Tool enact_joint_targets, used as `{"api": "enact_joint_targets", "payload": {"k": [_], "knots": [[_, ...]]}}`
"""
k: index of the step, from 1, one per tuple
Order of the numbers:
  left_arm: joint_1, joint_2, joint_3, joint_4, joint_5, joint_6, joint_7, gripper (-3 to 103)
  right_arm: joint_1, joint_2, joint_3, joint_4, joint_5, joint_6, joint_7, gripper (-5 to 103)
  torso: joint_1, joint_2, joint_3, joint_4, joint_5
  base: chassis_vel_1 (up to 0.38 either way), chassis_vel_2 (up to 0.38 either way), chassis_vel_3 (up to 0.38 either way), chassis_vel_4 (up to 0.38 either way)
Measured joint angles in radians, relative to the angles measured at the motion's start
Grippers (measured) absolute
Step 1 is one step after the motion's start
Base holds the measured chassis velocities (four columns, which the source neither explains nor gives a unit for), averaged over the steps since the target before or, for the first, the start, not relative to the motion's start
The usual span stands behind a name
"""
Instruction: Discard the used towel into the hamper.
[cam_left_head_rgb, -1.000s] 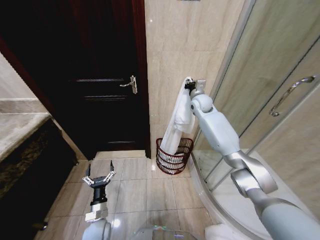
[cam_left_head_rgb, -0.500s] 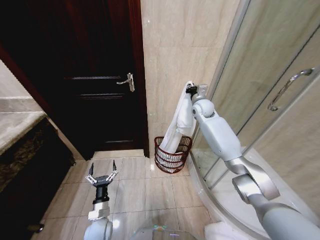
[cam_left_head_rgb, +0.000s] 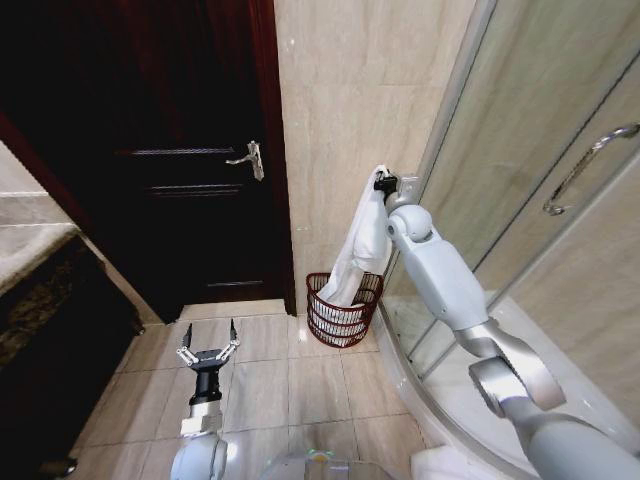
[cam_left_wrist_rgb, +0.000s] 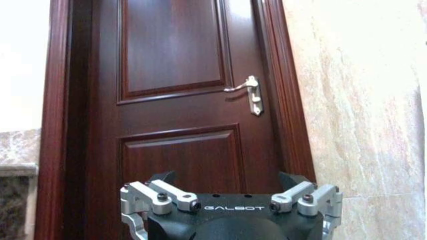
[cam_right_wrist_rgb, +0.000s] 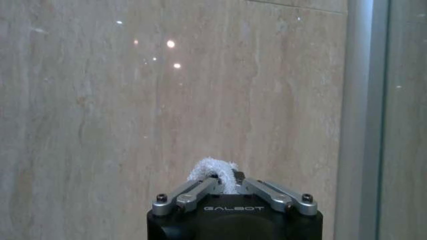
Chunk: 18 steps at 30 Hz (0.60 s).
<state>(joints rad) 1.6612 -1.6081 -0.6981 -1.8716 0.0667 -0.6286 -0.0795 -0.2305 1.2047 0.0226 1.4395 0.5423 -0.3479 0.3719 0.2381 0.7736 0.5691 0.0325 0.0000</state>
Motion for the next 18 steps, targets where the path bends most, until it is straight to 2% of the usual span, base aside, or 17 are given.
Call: {"api": "enact_joint_targets", "payload": {"k": [18], "knots": [[-0.007, 0.000, 0.009, 0.009, 0.010, 0.005, 0.007, 100, -0.064, -0.035, 0.014, 0.086, 0.012, -0.014, 0.014, 2, -0.033, -0.078, -0.045, -0.0001, 0.0001, -0.009, 0.006, 0.004, -0.009]]}}
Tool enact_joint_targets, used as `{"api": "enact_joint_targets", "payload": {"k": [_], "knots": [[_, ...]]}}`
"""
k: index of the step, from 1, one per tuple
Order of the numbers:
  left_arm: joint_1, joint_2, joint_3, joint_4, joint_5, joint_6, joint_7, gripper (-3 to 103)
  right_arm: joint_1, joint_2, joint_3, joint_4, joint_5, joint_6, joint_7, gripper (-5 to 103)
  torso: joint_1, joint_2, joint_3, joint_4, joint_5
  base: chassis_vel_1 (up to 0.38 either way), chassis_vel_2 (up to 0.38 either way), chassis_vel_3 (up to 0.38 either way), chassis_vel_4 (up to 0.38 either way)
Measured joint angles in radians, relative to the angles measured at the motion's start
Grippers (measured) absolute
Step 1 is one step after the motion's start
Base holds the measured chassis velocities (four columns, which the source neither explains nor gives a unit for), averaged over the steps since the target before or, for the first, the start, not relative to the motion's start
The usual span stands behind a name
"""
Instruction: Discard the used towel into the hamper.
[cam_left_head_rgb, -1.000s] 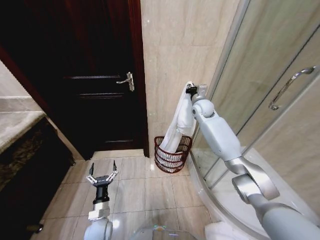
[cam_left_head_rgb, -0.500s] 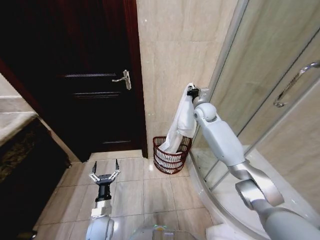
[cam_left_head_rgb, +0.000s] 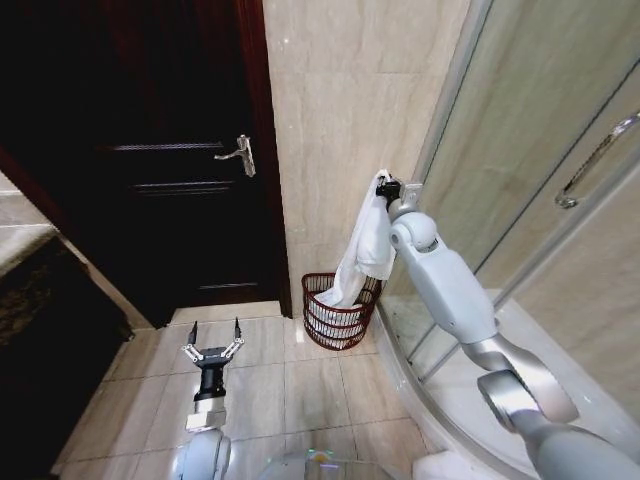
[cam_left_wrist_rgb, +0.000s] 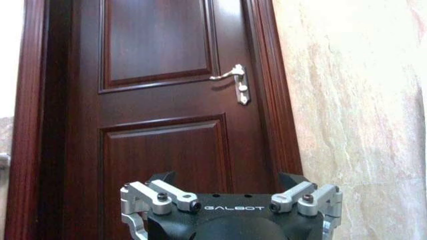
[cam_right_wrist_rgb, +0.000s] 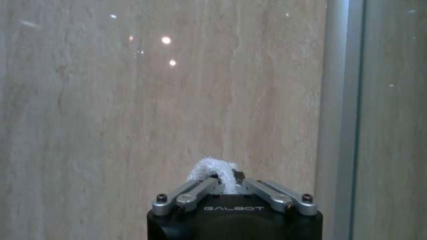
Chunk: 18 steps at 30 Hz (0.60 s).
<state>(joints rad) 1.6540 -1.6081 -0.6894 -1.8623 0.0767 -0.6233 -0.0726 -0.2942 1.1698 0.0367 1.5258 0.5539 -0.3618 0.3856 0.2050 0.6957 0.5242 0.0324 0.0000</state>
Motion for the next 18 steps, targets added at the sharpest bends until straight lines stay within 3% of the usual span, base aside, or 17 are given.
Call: {"api": "enact_joint_targets", "payload": {"k": [18], "knots": [[0.003, 0.000, 0.003, 0.005, 0.012, -0.006, 0.002, 100, -0.106, -0.019, 0.011, 0.139, 0.010, -0.020, 0.028, 2, -0.033, -0.077, -0.045, -0.0001, -0.0001, -0.029, 0.020, 0.018, -0.030]]}}
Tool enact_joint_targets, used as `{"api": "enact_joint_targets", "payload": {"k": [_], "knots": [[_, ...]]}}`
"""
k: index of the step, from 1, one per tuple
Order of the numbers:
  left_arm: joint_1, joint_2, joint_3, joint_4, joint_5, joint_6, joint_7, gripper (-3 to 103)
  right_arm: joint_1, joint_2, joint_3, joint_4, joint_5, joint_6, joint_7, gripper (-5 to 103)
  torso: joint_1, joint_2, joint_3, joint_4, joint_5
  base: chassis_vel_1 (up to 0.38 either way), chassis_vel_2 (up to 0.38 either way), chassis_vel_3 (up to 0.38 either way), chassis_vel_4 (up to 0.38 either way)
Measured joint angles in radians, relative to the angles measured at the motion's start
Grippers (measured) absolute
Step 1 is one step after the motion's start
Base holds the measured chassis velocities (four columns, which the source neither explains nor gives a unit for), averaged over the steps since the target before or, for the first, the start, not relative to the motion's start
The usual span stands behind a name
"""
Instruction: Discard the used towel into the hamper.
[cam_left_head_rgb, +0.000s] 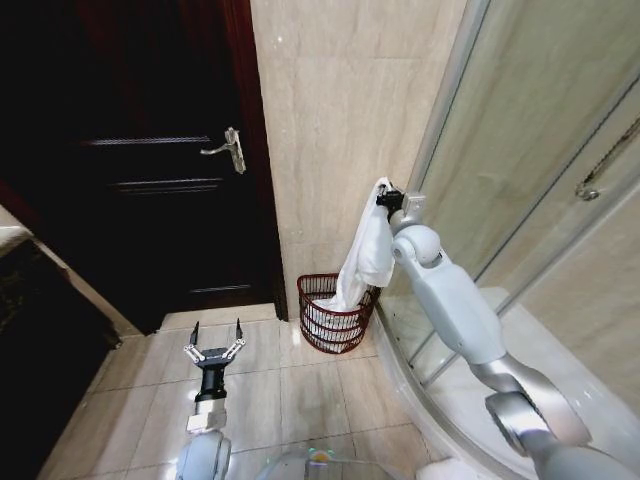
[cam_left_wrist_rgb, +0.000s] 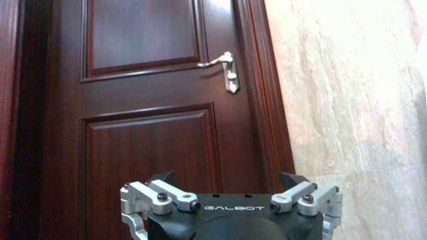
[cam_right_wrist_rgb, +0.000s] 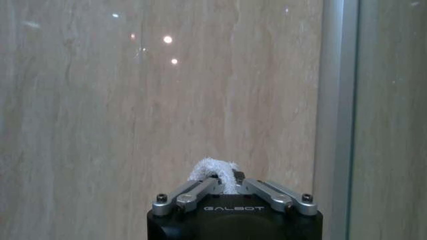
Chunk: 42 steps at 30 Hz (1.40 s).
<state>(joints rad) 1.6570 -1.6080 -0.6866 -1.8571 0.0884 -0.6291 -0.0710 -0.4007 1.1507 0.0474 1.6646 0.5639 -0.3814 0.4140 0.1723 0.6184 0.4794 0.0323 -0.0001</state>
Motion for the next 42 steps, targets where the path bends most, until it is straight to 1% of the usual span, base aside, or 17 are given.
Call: {"api": "enact_joint_targets", "payload": {"k": [7, 11, 14, 23, 27, 34, 42], "knots": [[-0.007, 0.000, 0.009, -0.002, 0.019, 0.002, 0.002, 100, -0.025, 0.013, 0.000, 0.014, 0.001, -0.003, 0.009, 2, -0.011, -0.026, -0.014, 0.0002, 0.0001, -0.017, 0.010, 0.014, -0.022], [-0.012, 0.000, 0.013, -0.005, 0.025, 0.006, 0.004, 100, -0.068, 0.000, 0.003, 0.061, 0.001, -0.003, 0.004, 2, -0.017, -0.041, -0.023, 0.0001, 0.0001, -0.056, 0.025, 0.023, -0.050], [-0.020, 0.000, 0.018, -0.003, 0.026, 0.001, 0.005, 100, -0.151, -0.028, 0.017, 0.151, -0.007, 0.008, -0.020, 2, -0.024, -0.058, -0.034, 0.0000, 0.0002, -0.037, 0.020, 0.019, -0.035], [-0.022, 0.000, 0.022, 0.014, 0.035, -0.012, 0.004, 100, -0.271, -0.054, 0.053, 0.278, -0.020, 0.023, -0.040, 2, -0.025, -0.061, -0.037, 0.0002, 0.0001, 0.000, 0.000, 0.000, 0.000], [-0.026, 0.000, 0.027, 0.015, 0.032, -0.009, 0.003, 100, -0.306, -0.052, 0.059, 0.308, -0.026, 0.023, -0.046, 2, -0.024, -0.060, -0.036, 0.0000, 0.0001, 0.000, 0.000, 0.000, 0.000], [-0.021, 0.000, 0.032, 0.004, 0.024, 0.010, 0.007, 100, -0.344, -0.030, 0.074, 0.304, -0.036, 0.024, -0.048, 2, -0.023, -0.056, -0.034, 0.0001, 0.0001, 0.000, 0.000, 0.000, 0.000], [-0.019, 0.000, 0.030, 0.009, 0.020, 0.013, 0.013, 100, -0.381, -0.020, 0.109, 0.293, -0.047, 0.026, -0.054, 2, -0.022, -0.054, -0.032, 0.0000, 0.0002, 0.000, 0.000, 0.000, 0.000]]}}
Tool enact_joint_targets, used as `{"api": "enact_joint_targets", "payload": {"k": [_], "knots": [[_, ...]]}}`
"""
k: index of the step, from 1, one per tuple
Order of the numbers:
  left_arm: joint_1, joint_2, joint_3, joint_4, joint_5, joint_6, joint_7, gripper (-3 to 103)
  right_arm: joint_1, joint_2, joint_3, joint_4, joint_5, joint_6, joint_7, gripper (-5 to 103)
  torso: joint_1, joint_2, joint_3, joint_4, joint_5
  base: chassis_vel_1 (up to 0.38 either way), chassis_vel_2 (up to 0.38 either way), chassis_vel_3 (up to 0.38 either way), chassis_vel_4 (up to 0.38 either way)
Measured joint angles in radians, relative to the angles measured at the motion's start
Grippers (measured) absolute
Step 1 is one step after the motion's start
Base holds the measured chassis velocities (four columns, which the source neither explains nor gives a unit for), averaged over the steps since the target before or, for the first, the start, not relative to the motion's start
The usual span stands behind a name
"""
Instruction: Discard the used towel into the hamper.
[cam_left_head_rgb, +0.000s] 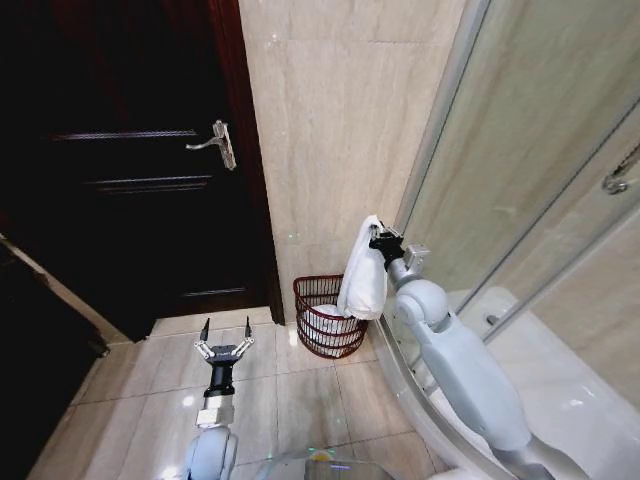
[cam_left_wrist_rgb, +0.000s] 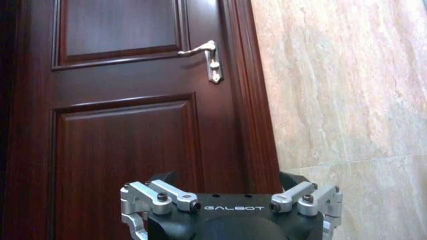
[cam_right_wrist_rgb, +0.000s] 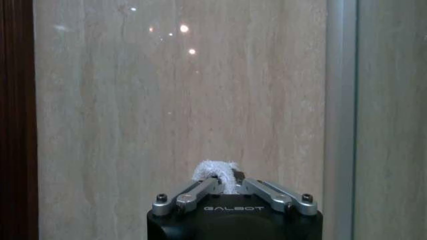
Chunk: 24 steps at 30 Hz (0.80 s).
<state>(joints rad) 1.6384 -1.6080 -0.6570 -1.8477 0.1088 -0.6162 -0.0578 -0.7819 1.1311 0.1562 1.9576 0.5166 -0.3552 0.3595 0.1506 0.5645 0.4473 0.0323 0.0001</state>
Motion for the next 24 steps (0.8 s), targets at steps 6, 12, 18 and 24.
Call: {"api": "enact_joint_targets", "payload": {"k": [6, 12, 18, 24], "knots": [[-0.005, 0.000, 0.001, 0.002, 0.002, 0.000, 0.008, 100, -0.009, 0.001, 0.010, 0.000, -0.002, 0.002, -0.002, 2, 0.001, 0.001, 0.001, 0.0000, 0.0000, 0.035, 0.031, 0.025, 0.027], [-0.019, 0.000, -0.002, 0.019, 0.019, -0.019, -0.002, 100, -0.007, 0.001, 0.013, -0.006, -0.002, 0.004, -0.002, 2, 0.001, 0.002, 0.001, 0.0005, -0.0001, 0.046, 0.044, 0.053, 0.054], [-0.020, 0.000, 0.002, 0.023, 0.021, -0.024, -0.003, 100, -0.007, 0.004, 0.017, -0.011, -0.018, 0.000, -0.007, 2, 0.001, 0.003, 0.002, 0.0000, 0.0000, 0.007, 0.005, 0.007, 0.009], [-0.020, 0.000, 0.001, 0.023, 0.032, -0.024, -0.003, 100, -0.003, 0.009, 0.014, -0.016, -0.028, -0.003, -0.004, 2, 0.001, 0.003, 0.002, 0.0001, -0.0001, 0.000, 0.000, 0.000, 0.000]]}}
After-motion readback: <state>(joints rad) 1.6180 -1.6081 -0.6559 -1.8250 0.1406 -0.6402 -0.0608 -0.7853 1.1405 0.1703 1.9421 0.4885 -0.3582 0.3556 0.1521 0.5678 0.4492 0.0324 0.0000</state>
